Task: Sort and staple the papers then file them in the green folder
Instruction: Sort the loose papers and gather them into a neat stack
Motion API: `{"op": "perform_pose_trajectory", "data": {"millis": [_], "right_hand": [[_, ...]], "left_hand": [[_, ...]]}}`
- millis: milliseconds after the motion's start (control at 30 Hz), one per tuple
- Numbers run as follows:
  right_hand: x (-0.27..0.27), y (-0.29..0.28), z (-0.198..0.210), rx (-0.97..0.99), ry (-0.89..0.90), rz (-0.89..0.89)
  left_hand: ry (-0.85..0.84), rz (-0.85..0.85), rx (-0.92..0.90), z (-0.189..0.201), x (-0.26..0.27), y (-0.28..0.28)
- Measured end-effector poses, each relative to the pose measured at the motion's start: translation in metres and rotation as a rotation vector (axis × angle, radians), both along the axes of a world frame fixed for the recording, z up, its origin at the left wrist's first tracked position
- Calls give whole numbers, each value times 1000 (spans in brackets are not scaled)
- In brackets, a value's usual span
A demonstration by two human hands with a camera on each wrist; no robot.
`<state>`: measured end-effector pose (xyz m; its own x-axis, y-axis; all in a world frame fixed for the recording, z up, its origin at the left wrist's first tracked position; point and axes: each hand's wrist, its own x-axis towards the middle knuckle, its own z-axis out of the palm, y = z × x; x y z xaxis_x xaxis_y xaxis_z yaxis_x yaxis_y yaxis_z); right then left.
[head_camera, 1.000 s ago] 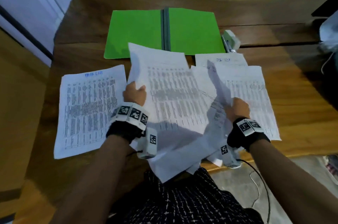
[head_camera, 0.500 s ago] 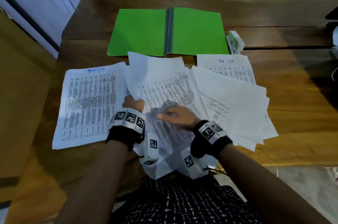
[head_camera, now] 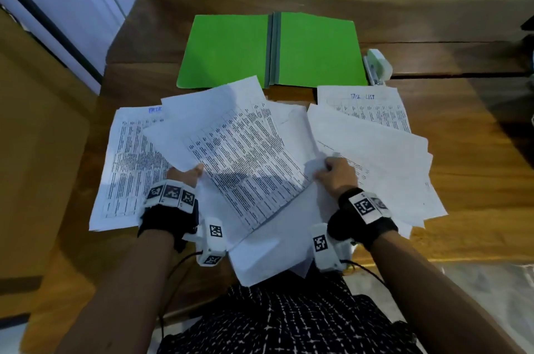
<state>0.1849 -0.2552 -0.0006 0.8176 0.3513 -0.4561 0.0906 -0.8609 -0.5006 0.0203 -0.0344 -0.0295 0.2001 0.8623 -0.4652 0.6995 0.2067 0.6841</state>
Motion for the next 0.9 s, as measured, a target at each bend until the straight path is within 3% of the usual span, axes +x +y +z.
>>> {"op": "perform_pose_trajectory", "data": {"millis": [100,233,333,433,500,567,667,733,800,900], "right_hand": [[26,-15,25,-21,-148,-54],[52,-34,75,45,-433,-159],[50,-35,115,184,-723,-159],[28,-15,128,353,-841,-19],[3,4,114,364,-742,140],[-23,22,83,250,-516,311],[-48,41,33,143,-184,506],[-58,45,18,150,-23,607],[-62,43,13,156,104,662],[-45,34,9,181,141,536]], "left_hand": [[72,-90,14,3,4,-3],[107,-81,-15,8,12,-8],[29,-115,-82,12,25,-19],[-109,-148,-188,6,38,-30],[-285,-101,-270,-10,47,-28],[-363,-81,-328,18,50,-45],[-532,-110,-507,28,55,-57],[-492,-128,-480,24,53,-62],[-332,-150,-259,19,48,-64],[-187,-205,-66,6,41,-58]]}}
